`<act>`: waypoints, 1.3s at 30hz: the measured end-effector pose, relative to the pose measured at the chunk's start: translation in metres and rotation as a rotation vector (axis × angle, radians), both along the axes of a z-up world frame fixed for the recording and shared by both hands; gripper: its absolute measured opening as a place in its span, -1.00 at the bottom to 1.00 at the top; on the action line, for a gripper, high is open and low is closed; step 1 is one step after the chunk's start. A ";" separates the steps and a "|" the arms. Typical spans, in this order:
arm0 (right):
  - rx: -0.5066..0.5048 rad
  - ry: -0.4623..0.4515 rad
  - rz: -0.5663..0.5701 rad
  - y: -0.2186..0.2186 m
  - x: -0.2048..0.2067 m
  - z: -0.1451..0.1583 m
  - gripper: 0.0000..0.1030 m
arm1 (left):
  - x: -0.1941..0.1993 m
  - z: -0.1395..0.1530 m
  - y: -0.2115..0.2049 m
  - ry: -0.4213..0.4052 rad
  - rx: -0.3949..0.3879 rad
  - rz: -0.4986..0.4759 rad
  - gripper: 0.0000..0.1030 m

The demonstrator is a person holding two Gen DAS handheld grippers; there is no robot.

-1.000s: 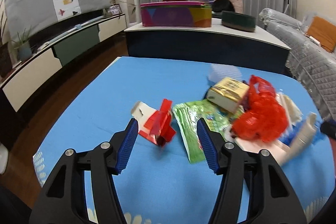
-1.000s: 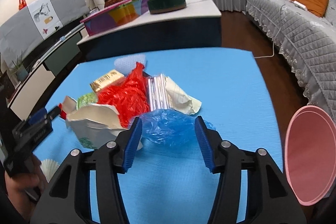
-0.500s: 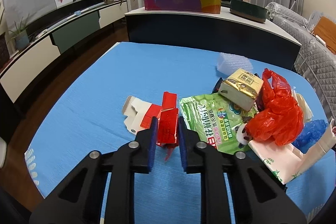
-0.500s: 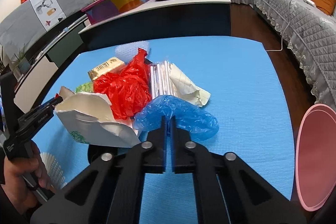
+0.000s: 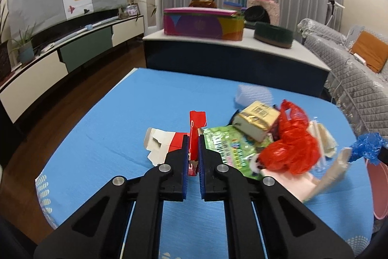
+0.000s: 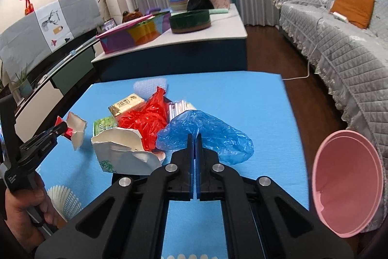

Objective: Collect trash
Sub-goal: 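Carry the red box in the left gripper while the right gripper carries the blue bag over the pink bin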

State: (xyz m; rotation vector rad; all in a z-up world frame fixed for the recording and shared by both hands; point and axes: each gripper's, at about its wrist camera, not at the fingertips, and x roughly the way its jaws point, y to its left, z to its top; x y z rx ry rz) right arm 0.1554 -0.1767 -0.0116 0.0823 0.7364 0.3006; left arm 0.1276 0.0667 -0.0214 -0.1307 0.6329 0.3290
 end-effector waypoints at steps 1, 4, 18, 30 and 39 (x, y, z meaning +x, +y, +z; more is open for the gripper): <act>-0.006 -0.009 -0.008 -0.002 -0.003 0.002 -0.98 | -0.002 0.002 -0.002 -0.006 0.000 -0.006 -0.87; -0.018 -0.028 -0.039 -0.010 -0.013 0.006 -0.98 | -0.008 0.011 -0.012 -0.029 -0.003 -0.034 -0.87; -0.065 -0.100 -0.161 -0.047 -0.045 0.029 -0.98 | -0.034 0.043 -0.068 -0.141 0.032 -0.202 -0.87; -0.102 -0.103 -0.263 -0.087 -0.057 0.030 -0.98 | -0.039 0.059 -0.122 -0.210 0.047 -0.345 -0.87; -0.141 -0.093 -0.333 -0.119 -0.063 0.027 -0.98 | -0.033 0.058 -0.169 -0.203 0.025 -0.456 -0.87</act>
